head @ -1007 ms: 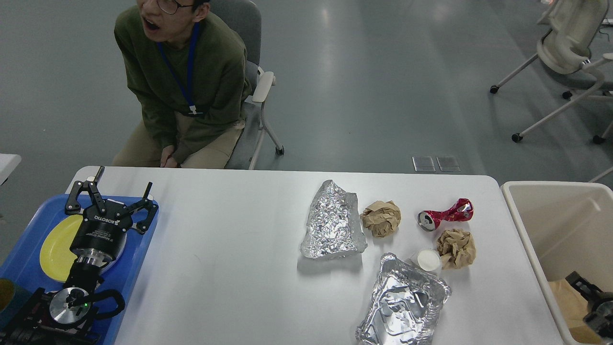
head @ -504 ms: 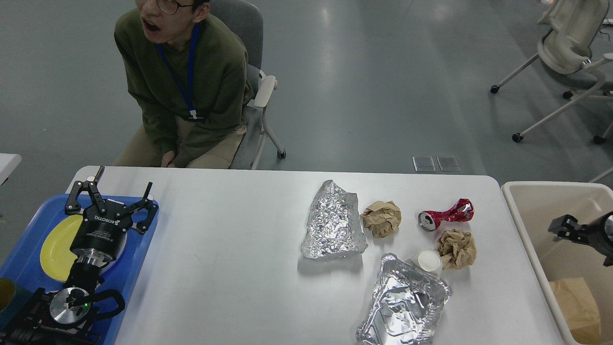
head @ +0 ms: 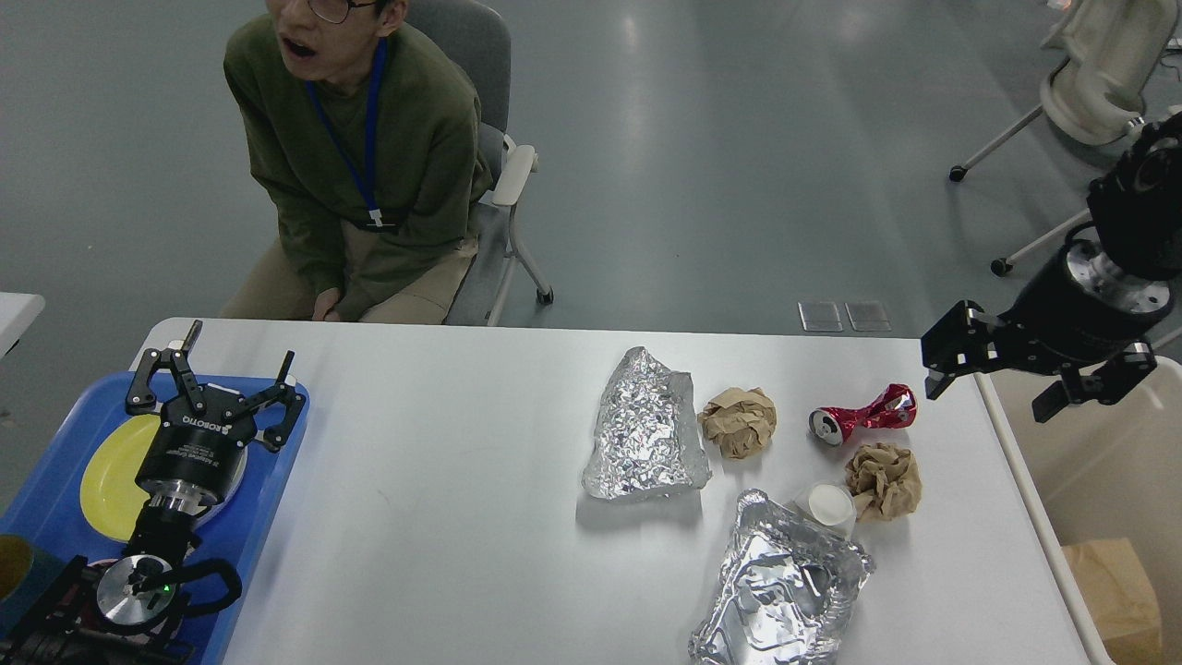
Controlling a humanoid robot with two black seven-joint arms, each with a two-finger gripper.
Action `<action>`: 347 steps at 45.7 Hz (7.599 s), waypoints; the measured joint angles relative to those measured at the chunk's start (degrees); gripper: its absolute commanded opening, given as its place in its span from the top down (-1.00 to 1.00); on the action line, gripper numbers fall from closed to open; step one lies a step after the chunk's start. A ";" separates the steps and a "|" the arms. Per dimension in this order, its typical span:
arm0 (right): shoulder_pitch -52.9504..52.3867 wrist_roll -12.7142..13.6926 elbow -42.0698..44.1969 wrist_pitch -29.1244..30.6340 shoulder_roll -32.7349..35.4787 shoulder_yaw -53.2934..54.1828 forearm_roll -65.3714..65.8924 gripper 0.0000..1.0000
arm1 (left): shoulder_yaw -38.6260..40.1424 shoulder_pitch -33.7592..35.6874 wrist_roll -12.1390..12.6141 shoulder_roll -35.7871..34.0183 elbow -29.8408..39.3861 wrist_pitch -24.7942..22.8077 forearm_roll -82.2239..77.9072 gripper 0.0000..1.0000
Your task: Tidy desktop
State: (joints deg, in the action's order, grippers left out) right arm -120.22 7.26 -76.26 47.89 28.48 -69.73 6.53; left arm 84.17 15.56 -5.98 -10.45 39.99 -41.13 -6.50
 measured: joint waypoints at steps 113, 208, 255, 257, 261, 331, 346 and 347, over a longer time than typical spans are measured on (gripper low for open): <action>43.78 2.19 10.15 -41.91 -27.46 18.51 -11.44 -0.05 | -0.06 0.00 0.00 0.00 0.00 -0.09 0.00 -0.93; -13.51 -11.73 -22.26 -19.52 -10.85 -14.58 -16.43 1.00 | -0.06 -0.05 0.01 -0.01 0.00 -0.09 0.00 -0.93; 65.19 -11.20 45.96 -46.43 3.27 4.95 -13.13 1.00 | -0.01 -0.09 0.01 -0.02 0.00 0.01 0.00 -0.93; 69.99 -11.23 51.60 -47.09 0.97 6.65 -13.36 1.00 | -0.01 -0.09 0.01 -0.02 0.00 0.00 0.00 -0.93; 77.72 -11.22 62.11 -47.58 -2.84 9.23 -13.52 1.00 | -0.01 -0.08 0.00 -0.01 0.00 0.00 0.00 -0.93; 61.67 -9.34 40.42 -46.83 -0.57 5.93 -9.06 -1.00 | -0.04 0.01 0.01 -0.03 0.00 -0.02 0.00 -0.93; 28.80 -9.11 13.32 -28.30 -0.15 -7.77 -9.07 -1.00 | -0.01 0.01 0.01 -0.03 0.00 -0.08 0.00 -0.93; 26.89 -9.10 12.22 -26.20 -0.41 -8.02 -9.07 -1.00 | -0.01 0.01 0.00 -0.03 0.00 -0.08 0.00 -0.93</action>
State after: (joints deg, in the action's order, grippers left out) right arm -93.34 -1.84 -64.04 21.69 28.07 -77.76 -2.54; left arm 84.16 15.56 -5.98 -10.48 39.99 -41.22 -6.50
